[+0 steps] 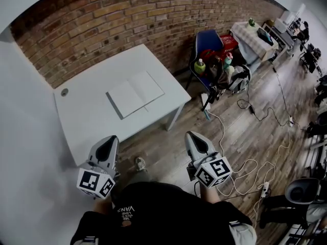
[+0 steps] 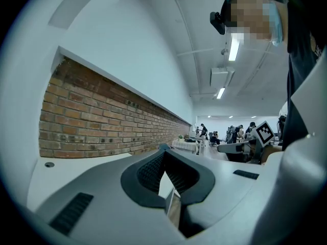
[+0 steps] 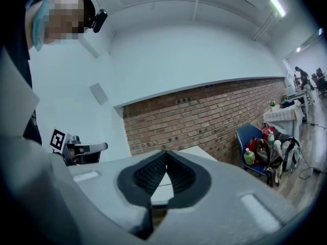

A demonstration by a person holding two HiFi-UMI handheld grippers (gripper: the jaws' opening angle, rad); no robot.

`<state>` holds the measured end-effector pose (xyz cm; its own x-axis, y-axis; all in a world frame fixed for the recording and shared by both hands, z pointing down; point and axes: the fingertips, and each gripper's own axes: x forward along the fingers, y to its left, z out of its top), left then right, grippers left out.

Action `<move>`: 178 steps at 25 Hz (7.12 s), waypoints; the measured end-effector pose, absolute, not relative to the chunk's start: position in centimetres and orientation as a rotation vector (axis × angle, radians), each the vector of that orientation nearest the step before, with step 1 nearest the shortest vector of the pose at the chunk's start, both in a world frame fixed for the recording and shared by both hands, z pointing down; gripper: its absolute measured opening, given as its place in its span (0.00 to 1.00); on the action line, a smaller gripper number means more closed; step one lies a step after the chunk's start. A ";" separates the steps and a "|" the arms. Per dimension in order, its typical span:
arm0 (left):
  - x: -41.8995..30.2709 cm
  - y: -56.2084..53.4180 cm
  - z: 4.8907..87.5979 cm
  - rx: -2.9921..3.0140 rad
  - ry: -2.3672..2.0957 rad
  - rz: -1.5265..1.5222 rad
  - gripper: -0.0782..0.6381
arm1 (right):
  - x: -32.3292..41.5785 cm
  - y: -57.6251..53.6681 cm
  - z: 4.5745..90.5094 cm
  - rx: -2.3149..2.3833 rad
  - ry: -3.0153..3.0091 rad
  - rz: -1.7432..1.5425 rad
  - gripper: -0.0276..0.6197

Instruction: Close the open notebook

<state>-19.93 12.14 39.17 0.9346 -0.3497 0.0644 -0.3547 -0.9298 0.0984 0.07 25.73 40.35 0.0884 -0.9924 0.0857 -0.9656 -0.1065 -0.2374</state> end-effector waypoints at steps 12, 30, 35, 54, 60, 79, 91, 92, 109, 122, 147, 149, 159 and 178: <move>-15.7 2.4 39.8 2.970 -0.479 0.082 0.12 | 3.2 16.5 40.3 -2.253 1.996 -0.335 0.04; -16.5 -8.0 41.2 2.905 -0.566 0.101 0.12 | 3.9 4.7 40.3 -2.213 2.082 -0.357 0.04; -16.0 -9.6 40.9 2.886 -0.683 0.085 0.12 | 5.4 1.7 40.7 -2.146 2.161 -0.360 0.04; -12.1 -14.0 41.1 2.744 -1.119 0.075 0.12 | 10.6 -10.1 40.0 -1.800 2.494 -0.296 0.04; -11.4 -14.8 42.6 2.691 -1.196 0.091 0.12 | 12.2 -12.7 41.9 -1.803 2.546 -0.301 0.04; -9.4 -15.6 50.8 2.569 -1.279 0.307 0.12 | 14.2 -15.6 50.7 -1.843 2.652 -0.531 0.04; -9.6 -15.6 56.7 2.468 -1.277 0.456 0.12 | 15.5 -15.7 58.0 -1.935 2.704 -0.697 0.04; -9.5 -15.6 57.1 2.465 -1.273 0.463 0.12 | 15.4 -15.7 58.5 -1.938 2.709 -0.706 0.04; -10.8 -14.7 65.7 2.177 -1.235 0.610 0.13 | 14.7 -15.0 64.9 -1.952 2.845 -0.873 0.04; -10.4 -14.2 68.2 2.046 -1.164 0.685 0.13 | 15.1 -14.7 67.1 -1.981 2.894 -0.924 0.04; -10.3 -14.3 68.7 1.938 -1.112 0.767 0.30 | 15.0 -13.9 68.9 -1.992 2.956 -0.982 0.04; -10.1 -14.4 68.7 1.925 -1.105 0.743 0.30 | 15.0 -13.9 68.9 -1.995 2.960 -0.980 0.04; -10.1 -14.6 68.6 1.814 -1.046 0.502 0.28 | 14.9 -13.9 68.9 -2.007 3.032 -0.919 0.04; -10.1 -14.7 65.7 1.805 -0.964 0.297 0.15 | 14.7 -14.0 68.9 -1.991 3.041 -0.950 0.04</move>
<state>-10.08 -14.66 65.73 0.6487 -0.4745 0.5950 -0.7271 -0.1555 0.6687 14.71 -13.96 68.89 -0.3065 -0.6336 0.7104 -0.9253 0.3735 -0.0661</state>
